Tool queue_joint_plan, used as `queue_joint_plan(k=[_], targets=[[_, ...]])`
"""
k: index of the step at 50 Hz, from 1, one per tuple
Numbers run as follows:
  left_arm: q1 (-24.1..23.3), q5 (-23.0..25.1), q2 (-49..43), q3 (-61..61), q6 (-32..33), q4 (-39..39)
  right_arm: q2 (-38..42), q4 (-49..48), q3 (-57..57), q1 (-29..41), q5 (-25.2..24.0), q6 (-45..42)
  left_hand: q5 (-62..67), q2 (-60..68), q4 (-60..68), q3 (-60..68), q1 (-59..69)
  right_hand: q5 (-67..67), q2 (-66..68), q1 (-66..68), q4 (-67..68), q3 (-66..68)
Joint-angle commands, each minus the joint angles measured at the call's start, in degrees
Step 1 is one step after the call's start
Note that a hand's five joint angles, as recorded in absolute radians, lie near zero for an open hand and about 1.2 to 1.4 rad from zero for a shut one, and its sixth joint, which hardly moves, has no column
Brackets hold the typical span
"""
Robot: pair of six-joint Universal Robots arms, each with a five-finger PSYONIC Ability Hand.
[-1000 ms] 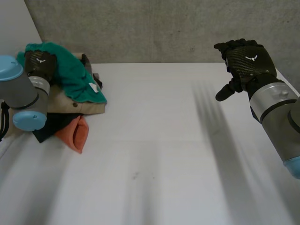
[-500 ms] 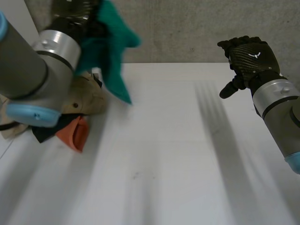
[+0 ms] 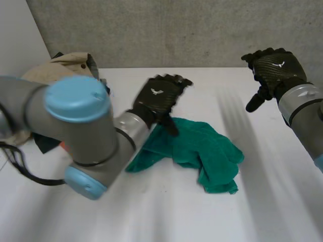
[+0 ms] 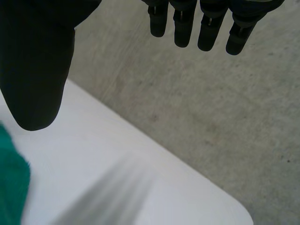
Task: Fold the laundry.
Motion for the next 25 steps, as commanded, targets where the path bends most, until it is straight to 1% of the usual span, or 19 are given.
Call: queue_joint_plan(k=[1,4,6,8,10,12,15,17,21,24,25], targets=[[6.39,-0.3,9.22,-9.4,-0.28,-1.62,-0.25,16.56,-3.11,0.42,-0.65,-10.04,-1.31,-0.43,-0.25,-0.67,0.3,-2.75,-2.3,-2.84,-1.74,-2.15],[7.1,0.05,11.16,-14.14,0.07,-1.36,-0.33,21.06,-1.97,0.24,-1.36,-12.78,-0.14,0.74,0.92,0.5,1.47,-2.75,-2.3,-2.84,-1.74,-2.15],[7.19,0.05,11.25,-16.69,0.25,-1.09,-0.51,24.49,0.31,0.24,-2.67,-13.23,0.37,1.25,1.43,1.01,1.98,-2.75,-2.3,-2.84,-1.74,-2.15],[7.28,0.05,10.9,-17.49,0.25,-0.92,-0.6,25.38,2.41,0.24,-3.55,-12.88,1.21,2.09,2.27,1.85,2.82,-2.75,-2.3,-2.84,-1.74,-2.15],[7.45,0.05,9.41,-17.76,-0.19,-0.92,-0.6,23.72,5.84,0.51,-4.52,-11.56,3.73,4.61,4.79,4.37,5.34,-2.75,-2.3,-2.84,-1.74,-2.15],[7.54,0.23,7.39,-17.58,0.07,-1.0,-0.6,20.48,8.65,0.77,-4.61,-9.89,3.9,4.79,4.96,4.54,5.51,-2.75,-2.3,-2.84,-1.74,-2.15],[7.45,0.67,3.17,-16.53,-0.01,-1.0,-0.86,13.01,14.28,1.03,-4.96,-5.33,6.59,7.47,7.65,7.23,8.2,-2.75,-2.3,-2.84,-1.74,-2.15],[7.36,0.76,0.02,-14.96,-0.1,-0.83,-1.3,7.23,18.31,1.03,-4.88,-2.26,6.77,7.65,7.82,7.4,8.37,1.34,1.79,1.26,2.35,1.94],[7.28,0.67,-5.25,-10.92,-0.1,-0.74,-1.13,-0.43,23.77,1.21,-4.7,2.84,9.78,10.67,10.84,10.42,11.39,2.71,3.16,2.63,3.72,3.31],[7.28,0.58,-7.29,-8.98,-0.01,-0.74,-0.77,-3.79,25.97,1.47,-4.79,5.83,10.63,11.51,11.69,11.27,12.24,2.88,3.33,2.8,3.89,3.49],[7.19,0.23,-9.12,-7.4,0.25,-0.65,-0.51,-5.62,26.68,2.0,-4.61,7.59,12.97,13.85,14.03,13.6,14.57,4.55,5.0,4.46,5.56,5.15]])
